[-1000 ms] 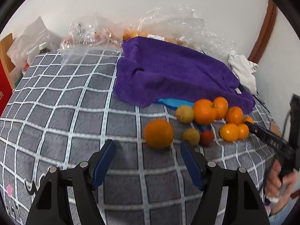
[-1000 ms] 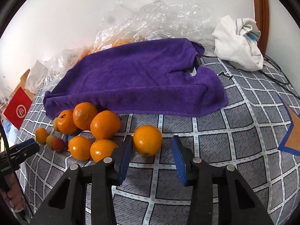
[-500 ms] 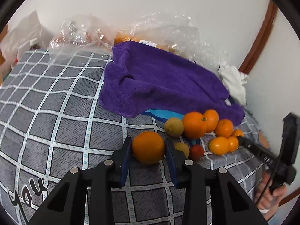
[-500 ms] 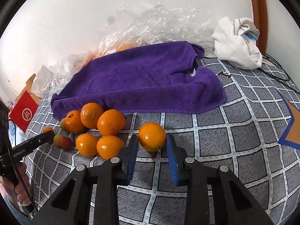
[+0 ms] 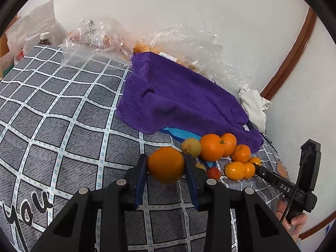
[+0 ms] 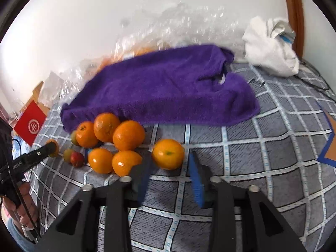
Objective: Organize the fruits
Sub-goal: 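Close the right gripper on its orange while the left gripper closes on its orange, then lift and carry the right tool's orange onto the purple towel while the left carries its orange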
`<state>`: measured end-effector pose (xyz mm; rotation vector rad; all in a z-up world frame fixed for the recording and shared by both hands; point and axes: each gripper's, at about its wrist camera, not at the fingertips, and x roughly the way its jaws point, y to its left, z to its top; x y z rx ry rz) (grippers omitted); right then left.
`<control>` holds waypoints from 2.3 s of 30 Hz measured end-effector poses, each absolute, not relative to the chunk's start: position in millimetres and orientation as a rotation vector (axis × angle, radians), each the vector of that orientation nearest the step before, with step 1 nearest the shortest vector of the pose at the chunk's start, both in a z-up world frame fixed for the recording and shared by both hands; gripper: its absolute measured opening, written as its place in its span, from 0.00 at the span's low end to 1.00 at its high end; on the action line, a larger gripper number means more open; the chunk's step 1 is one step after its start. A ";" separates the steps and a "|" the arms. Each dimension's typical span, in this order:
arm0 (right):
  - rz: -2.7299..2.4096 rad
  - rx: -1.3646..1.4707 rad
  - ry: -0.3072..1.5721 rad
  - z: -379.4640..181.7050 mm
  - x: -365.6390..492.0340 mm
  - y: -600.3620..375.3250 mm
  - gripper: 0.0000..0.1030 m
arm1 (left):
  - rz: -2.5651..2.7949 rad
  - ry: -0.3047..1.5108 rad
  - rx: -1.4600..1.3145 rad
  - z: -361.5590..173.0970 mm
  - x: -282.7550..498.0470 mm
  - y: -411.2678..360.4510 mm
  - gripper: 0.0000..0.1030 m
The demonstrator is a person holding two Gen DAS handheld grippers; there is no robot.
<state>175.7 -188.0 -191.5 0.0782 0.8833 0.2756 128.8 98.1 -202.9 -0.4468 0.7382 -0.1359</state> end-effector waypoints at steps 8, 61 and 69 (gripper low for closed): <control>0.269 0.104 0.855 -189.5 172.8 -192.7 0.30 | -0.135 0.733 -0.452 -202.6 128.4 99.5 0.32; 0.236 0.061 0.704 -113.9 314.7 -186.2 0.30 | 0.030 0.648 -0.153 -107.1 293.6 56.6 0.32; 0.226 0.044 0.771 -144.0 330.8 -187.0 0.30 | 0.028 0.754 -0.133 -138.1 332.6 49.2 0.32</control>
